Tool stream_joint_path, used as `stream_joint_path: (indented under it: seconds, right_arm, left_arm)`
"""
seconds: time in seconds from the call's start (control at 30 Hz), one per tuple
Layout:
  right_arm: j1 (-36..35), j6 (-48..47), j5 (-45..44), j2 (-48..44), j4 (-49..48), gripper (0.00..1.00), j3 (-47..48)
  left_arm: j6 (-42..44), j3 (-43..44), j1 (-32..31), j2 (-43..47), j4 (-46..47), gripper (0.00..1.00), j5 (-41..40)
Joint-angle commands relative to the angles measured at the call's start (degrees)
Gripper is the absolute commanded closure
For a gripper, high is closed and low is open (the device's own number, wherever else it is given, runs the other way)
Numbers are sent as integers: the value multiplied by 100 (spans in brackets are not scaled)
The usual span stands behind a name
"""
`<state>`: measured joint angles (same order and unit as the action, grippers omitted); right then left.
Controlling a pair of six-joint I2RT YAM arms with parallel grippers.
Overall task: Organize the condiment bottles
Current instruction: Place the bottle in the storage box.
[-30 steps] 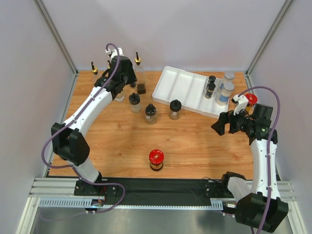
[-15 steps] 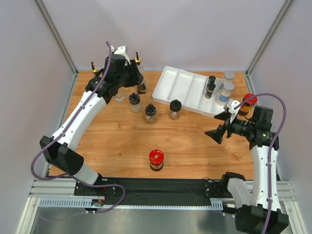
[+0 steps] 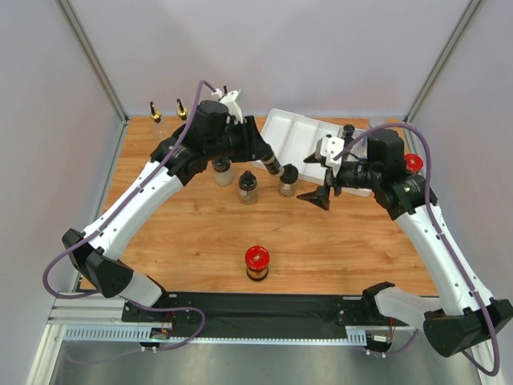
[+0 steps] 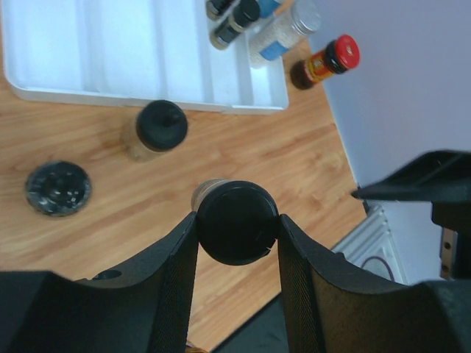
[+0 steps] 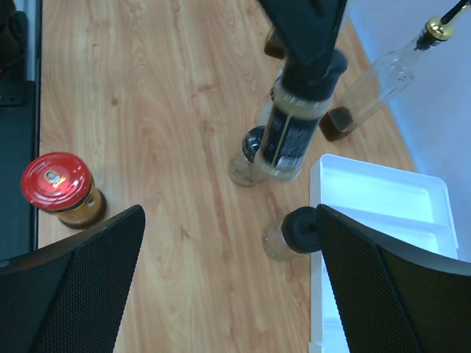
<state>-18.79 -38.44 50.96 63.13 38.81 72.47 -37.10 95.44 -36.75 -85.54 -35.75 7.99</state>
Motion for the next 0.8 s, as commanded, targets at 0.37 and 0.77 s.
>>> stream_joint_path:
  seconds: [0.37,0.77]
  right_arm:
    - [-1206,1040,-2133,726,-585,3,541]
    - [-1382,1374,-2310,1175,-646,24,866]
  left_arm:
    - [-412,256,-578,37,217,92,247]
    - [-456,256,-728,-7,208,92,265]
